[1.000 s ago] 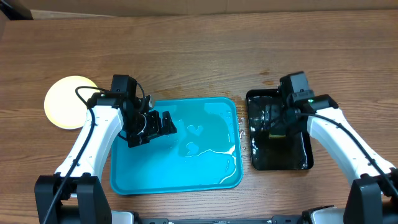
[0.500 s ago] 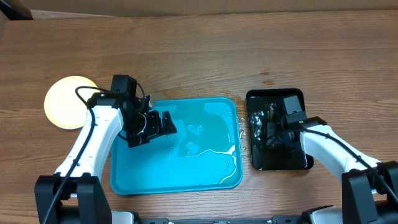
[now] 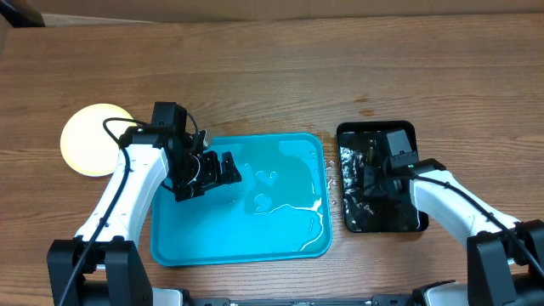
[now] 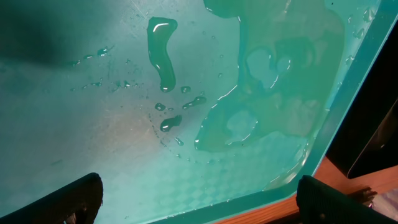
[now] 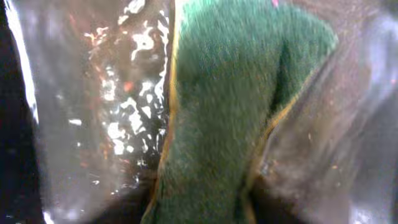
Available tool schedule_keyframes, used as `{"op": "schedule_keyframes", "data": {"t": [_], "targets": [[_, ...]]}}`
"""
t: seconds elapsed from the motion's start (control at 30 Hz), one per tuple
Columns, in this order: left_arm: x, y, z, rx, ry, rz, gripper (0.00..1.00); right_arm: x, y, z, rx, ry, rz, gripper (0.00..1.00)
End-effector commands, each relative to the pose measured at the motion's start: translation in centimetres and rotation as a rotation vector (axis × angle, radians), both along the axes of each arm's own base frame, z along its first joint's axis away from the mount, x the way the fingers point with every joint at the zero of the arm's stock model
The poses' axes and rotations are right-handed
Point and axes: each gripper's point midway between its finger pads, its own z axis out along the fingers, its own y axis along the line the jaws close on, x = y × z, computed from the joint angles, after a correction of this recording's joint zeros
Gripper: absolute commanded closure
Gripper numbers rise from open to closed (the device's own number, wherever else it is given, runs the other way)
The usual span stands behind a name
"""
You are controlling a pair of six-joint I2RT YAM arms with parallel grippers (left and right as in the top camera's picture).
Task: Clean dirty plates on tray and stack at the side
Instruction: 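Press and rinse the sponge in the black tray with the right gripper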
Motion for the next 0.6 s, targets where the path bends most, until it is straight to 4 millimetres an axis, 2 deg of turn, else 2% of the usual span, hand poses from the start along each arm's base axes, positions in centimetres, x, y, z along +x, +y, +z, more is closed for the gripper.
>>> {"op": "schedule_keyframes", "data": {"t": [0.0, 0.03, 0.13, 0.33, 0.57], "targets": [[-0.3, 0.0, -0.1, 0.006, -0.008, -0.028, 0.0, 2.4, 0.6, 1.9, 0.016, -0.061, -0.001, 0.03], [-0.3, 0.0, -0.1, 0.007, -0.008, -0.028, 0.0, 2.8, 0.7, 2.2, 0.018, -0.073, -0.001, 0.0], [-0.3, 0.0, -0.1, 0.006, -0.008, -0.028, 0.0, 3.6, 0.5, 2.6, 0.009, -0.105, -0.008, 0.0], [-0.3, 0.0, -0.1, 0.006, -0.008, -0.028, 0.0, 3.9, 0.0, 2.4, -0.02, -0.123, -0.019, 0.0], [-0.3, 0.0, -0.1, 0.007, -0.008, -0.028, 0.0, 5.6, -0.8, 2.4, -0.069, -0.189, -0.05, 0.02]]}}
